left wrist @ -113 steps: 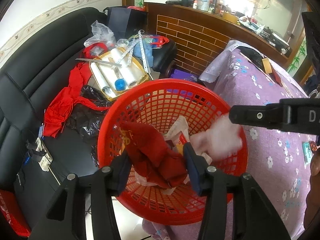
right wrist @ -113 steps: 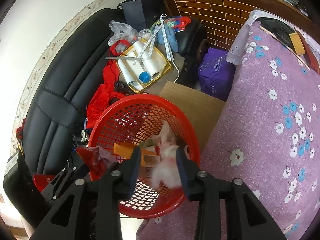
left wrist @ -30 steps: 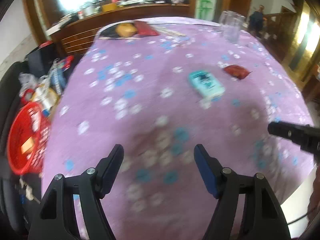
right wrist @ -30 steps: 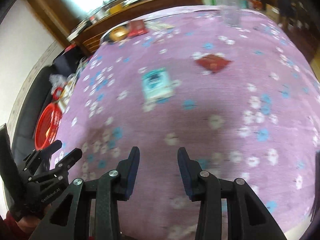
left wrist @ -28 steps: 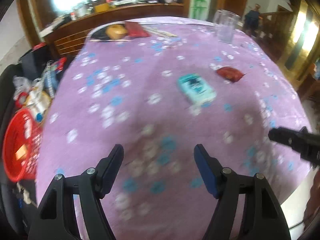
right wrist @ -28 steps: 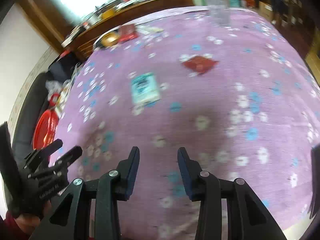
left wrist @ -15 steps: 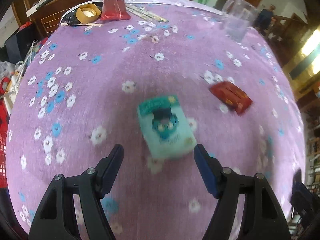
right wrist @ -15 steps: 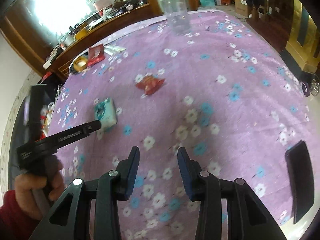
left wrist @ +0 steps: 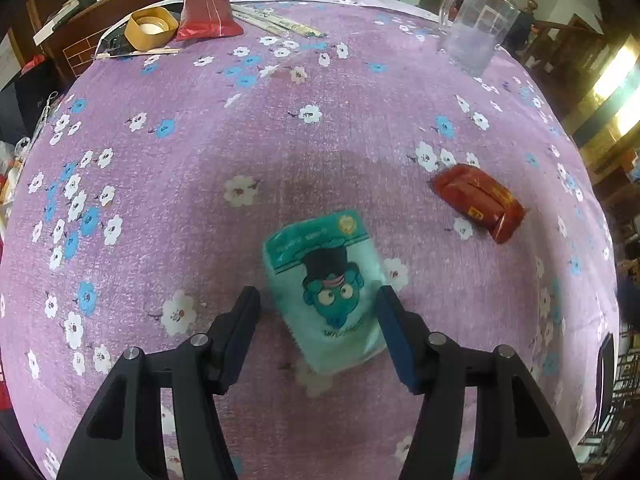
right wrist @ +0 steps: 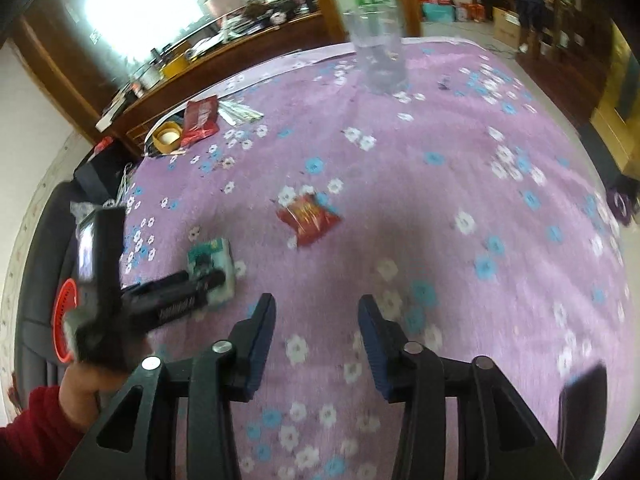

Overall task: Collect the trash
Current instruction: 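Grasp the teal-green box with the left tool while the right tool grasps the red snack packet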

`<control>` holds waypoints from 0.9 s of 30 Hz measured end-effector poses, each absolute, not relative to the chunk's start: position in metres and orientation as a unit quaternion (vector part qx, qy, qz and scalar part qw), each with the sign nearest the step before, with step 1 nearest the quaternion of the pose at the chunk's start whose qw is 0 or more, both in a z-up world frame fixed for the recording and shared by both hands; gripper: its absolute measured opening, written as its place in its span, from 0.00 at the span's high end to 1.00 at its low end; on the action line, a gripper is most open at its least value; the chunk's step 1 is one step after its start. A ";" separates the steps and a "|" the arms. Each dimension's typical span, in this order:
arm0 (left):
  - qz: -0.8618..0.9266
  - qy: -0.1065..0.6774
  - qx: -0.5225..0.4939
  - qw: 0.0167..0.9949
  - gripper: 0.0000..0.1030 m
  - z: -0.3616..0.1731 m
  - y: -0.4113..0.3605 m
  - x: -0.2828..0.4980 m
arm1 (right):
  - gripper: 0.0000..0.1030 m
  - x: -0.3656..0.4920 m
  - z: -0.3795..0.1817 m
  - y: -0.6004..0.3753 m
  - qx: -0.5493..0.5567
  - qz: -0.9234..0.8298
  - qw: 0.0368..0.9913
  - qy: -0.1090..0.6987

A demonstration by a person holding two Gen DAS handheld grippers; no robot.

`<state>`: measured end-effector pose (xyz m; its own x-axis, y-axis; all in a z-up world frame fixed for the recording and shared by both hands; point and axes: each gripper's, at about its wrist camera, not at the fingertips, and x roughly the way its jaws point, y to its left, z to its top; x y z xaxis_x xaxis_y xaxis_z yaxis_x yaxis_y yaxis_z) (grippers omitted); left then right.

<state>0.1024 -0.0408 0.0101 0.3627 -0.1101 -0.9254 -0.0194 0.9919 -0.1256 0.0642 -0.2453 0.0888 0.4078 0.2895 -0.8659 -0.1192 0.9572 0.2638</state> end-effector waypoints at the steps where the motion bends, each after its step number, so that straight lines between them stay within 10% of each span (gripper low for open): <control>1: -0.029 0.564 -0.060 0.823 0.43 0.010 -0.040 0.102 | 0.53 0.075 0.085 -0.241 0.074 0.129 0.833 0.533; 18: -0.020 0.560 -0.008 0.828 0.29 0.002 -0.066 0.127 | 0.53 0.169 0.042 -0.200 0.041 0.146 0.808 0.569; 27: -0.062 0.560 -0.004 0.826 0.76 0.009 -0.030 0.107 | 0.53 0.175 0.025 -0.190 0.002 0.159 0.801 0.577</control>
<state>0.1068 -0.0300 0.0094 0.3649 -0.1074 -0.9248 0.0984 0.9922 -0.0764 0.1752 -0.1904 0.0255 0.2844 0.2569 -0.9237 -0.2517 0.9496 0.1867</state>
